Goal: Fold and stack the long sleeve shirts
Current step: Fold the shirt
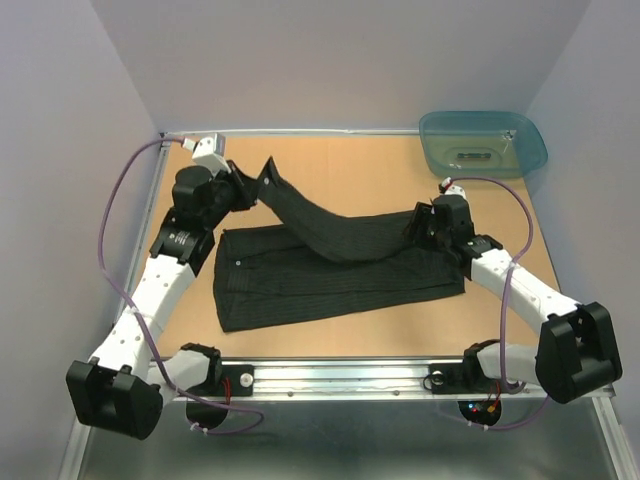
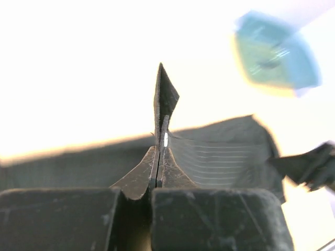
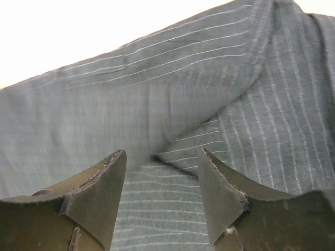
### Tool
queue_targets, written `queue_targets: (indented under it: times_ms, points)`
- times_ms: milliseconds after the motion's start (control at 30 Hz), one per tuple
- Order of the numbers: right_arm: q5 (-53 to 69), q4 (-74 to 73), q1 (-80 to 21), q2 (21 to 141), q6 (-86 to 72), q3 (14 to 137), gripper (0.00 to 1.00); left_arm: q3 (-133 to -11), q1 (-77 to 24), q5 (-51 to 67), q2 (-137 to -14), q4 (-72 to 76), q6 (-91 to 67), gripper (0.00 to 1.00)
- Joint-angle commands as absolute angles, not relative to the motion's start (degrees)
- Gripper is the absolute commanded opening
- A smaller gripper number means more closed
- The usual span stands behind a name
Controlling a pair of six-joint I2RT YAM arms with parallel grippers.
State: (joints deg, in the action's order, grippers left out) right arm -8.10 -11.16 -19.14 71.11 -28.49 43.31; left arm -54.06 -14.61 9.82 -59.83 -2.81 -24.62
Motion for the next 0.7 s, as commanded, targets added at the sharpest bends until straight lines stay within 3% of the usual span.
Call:
queue_targets:
  times_ms: [0, 167, 333, 667]
  points:
    - [-2.47, -11.42, -18.81, 68.73, -24.44, 45.26, 0.61, -65.00, -15.82, 16.17, -65.19, 3.34, -15.05, 0.00]
    - [4.37, -11.69, -18.90, 69.60, -24.26, 44.30, 0.52, -75.12, -18.71, 20.46, -73.80, 7.73, -11.34, 0.00]
    - [7.38, -10.99, -18.81, 73.38, -26.28, 44.56, 0.50, -82.61, -19.77, 21.10, -79.80, 7.82, -13.27, 0.00]
    - [-5.52, -8.44, -18.55, 76.55, -31.20, 46.75, 0.60, -78.67, -20.48, 17.93, -74.72, 1.50, -20.47, 0.00]
